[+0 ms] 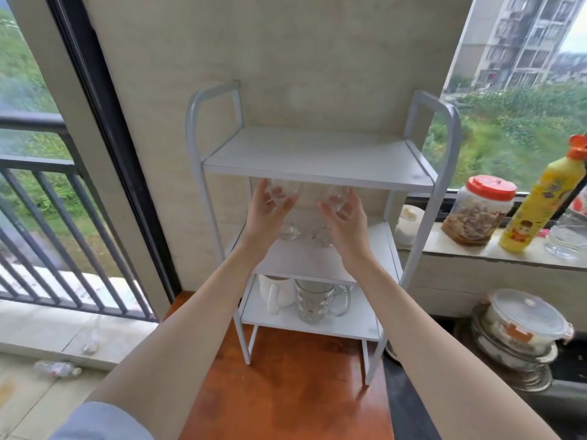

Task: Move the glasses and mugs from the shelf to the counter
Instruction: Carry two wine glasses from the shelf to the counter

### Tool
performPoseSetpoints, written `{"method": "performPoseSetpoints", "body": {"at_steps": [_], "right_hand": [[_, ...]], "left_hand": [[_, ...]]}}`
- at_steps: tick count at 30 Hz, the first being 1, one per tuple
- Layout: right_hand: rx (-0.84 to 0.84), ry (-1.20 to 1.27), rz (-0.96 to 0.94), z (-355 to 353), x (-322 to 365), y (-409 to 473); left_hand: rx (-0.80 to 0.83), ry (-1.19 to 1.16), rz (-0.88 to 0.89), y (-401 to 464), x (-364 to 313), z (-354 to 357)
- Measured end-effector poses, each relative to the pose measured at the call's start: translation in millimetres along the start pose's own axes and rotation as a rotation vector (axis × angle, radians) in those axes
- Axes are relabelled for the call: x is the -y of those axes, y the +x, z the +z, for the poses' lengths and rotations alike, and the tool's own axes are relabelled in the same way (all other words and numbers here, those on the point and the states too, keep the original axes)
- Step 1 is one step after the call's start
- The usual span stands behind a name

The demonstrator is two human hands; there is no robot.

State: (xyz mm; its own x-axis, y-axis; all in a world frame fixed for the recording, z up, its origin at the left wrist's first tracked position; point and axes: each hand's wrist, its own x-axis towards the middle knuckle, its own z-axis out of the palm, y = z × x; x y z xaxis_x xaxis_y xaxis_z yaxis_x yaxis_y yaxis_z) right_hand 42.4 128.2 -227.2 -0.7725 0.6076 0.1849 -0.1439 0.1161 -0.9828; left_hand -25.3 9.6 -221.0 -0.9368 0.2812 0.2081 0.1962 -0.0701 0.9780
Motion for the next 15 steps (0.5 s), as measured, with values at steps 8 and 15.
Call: {"method": "performPoseSetpoints", "body": {"at_steps": [8, 15], "right_hand": [[0.051, 0.025, -0.027, -7.8, 2.9, -21.8], [0.074, 0.085, -0.068, -23.7, 8.6, -69.2]], "left_hand": [[-0.073, 0.003, 0.006, -30.2, -5.1, -7.7], [-0.066, 0.065, 0.063, -87.0, -13.4, -17.8]]}}
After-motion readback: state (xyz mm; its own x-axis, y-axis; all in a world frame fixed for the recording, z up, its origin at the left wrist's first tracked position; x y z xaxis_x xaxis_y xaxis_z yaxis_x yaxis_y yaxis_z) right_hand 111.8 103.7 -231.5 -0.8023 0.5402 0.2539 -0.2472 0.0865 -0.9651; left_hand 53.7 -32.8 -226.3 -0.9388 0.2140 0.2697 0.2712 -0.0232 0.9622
